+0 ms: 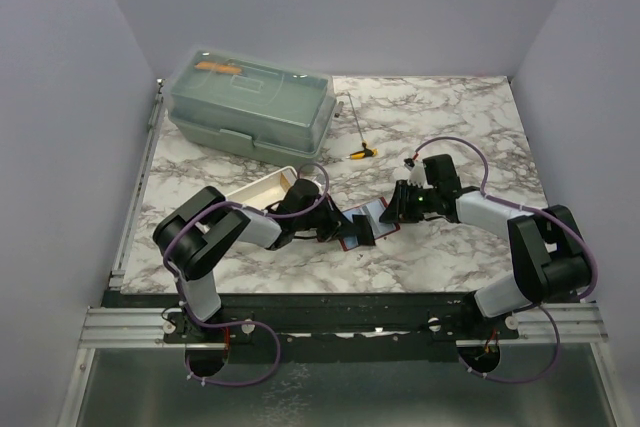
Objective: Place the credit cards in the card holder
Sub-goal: Insert the credit card into the card holder.
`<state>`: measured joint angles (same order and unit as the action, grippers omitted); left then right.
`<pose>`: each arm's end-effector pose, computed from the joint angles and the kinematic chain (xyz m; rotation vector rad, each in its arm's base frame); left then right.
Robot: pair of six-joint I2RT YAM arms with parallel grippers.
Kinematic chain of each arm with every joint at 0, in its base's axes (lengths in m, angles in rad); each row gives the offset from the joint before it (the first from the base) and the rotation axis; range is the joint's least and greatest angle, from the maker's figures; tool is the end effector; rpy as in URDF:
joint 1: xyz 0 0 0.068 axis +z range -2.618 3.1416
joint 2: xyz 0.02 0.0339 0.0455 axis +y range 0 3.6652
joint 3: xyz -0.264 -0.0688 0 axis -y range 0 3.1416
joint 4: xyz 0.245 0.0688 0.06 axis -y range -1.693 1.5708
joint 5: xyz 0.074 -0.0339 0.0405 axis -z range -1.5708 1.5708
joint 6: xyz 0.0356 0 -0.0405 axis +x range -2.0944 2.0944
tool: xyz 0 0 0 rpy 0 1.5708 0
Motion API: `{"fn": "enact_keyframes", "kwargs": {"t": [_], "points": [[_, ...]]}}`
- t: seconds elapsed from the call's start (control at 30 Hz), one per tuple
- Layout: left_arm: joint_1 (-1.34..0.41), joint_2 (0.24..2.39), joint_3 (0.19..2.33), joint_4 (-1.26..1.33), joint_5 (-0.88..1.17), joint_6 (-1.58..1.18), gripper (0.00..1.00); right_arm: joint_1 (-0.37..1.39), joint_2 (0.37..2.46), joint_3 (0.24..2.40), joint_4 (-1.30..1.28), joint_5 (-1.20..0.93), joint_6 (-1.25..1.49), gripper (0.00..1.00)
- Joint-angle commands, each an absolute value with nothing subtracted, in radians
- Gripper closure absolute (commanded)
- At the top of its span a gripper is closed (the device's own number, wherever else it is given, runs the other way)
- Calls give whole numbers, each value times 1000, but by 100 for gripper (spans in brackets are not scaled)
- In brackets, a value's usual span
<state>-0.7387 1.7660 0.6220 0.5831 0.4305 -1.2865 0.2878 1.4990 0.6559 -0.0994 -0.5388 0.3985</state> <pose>0.2246 -0.2246 0.1177 -0.3915 2.5280 -1.4848 0.2540 0.0942 0.1492 -0.0880 2.5779 0.9489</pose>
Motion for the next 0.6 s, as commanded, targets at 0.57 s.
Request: {"fn": "enact_keyframes", "kwargs": {"t": [0.57], "points": [[-732,1803,645,586,214,-1311,100,285,1534,665,-112,-544,378,75]]}}
